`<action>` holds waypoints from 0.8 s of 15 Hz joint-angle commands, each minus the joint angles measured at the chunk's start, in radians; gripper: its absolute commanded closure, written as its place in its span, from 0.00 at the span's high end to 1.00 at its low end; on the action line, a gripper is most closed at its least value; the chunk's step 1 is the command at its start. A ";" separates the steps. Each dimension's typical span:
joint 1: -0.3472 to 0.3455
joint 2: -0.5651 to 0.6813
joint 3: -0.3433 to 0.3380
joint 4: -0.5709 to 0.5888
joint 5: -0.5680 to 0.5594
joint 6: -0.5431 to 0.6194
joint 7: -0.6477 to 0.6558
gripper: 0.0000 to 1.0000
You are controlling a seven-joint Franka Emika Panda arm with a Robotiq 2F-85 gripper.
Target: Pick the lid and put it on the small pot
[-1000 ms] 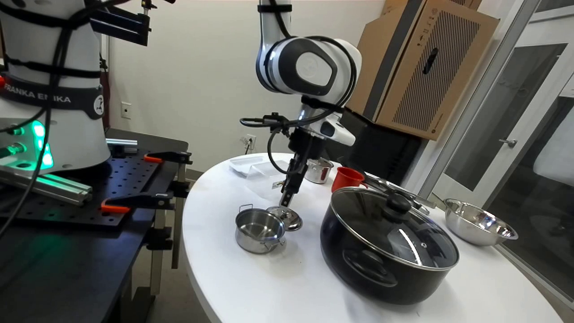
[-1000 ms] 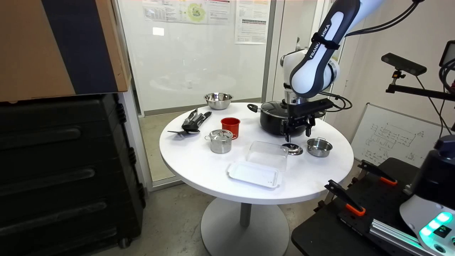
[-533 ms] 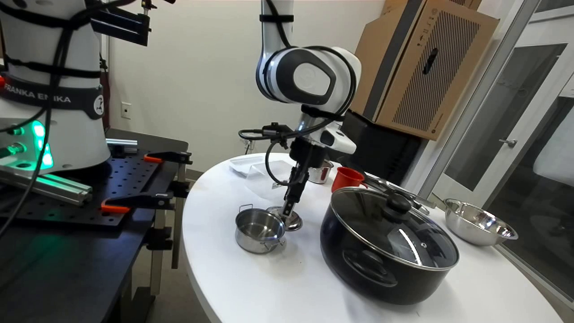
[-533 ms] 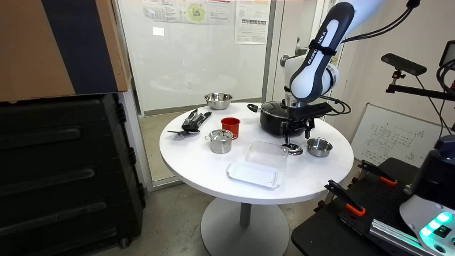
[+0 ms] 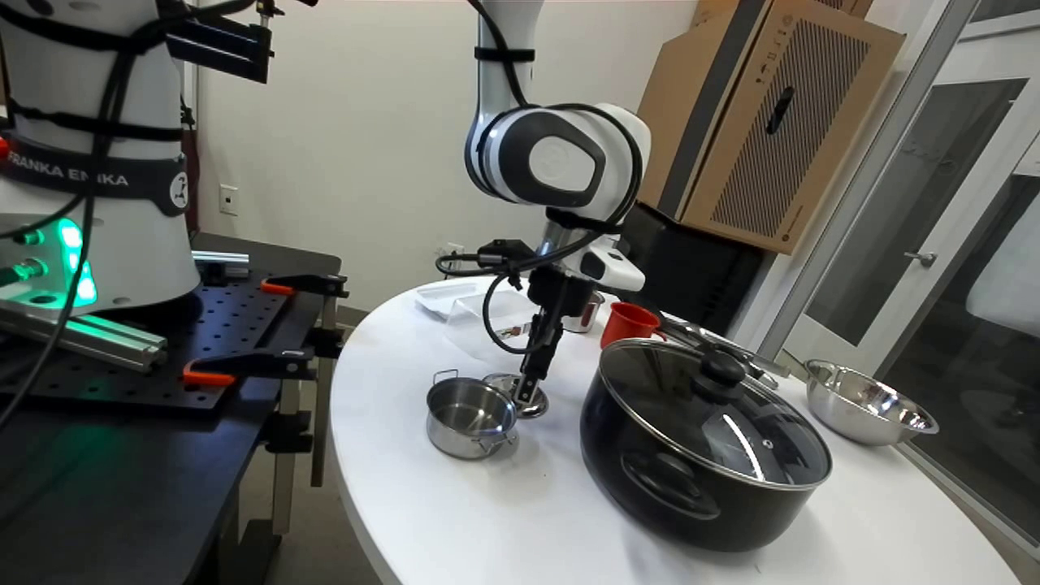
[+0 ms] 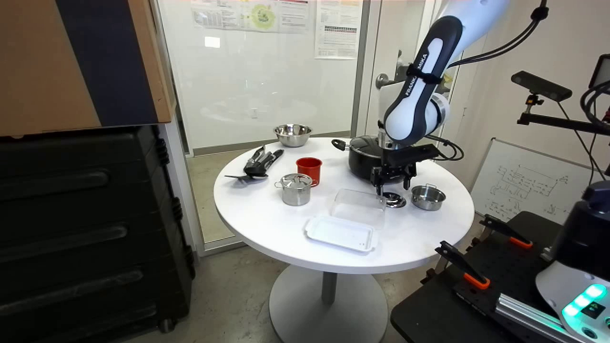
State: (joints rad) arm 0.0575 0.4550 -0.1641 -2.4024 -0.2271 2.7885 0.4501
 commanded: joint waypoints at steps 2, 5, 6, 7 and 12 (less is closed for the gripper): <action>0.043 0.045 -0.023 0.032 0.042 0.024 -0.025 1.00; 0.040 0.047 -0.013 0.027 0.064 0.023 -0.038 1.00; 0.039 0.044 -0.011 0.022 0.072 0.024 -0.042 1.00; 0.033 0.037 -0.005 0.013 0.083 0.029 -0.051 1.00; 0.024 0.010 0.002 -0.016 0.119 0.056 -0.086 1.00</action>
State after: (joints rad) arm 0.0866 0.4902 -0.1673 -2.3856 -0.1484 2.8046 0.4141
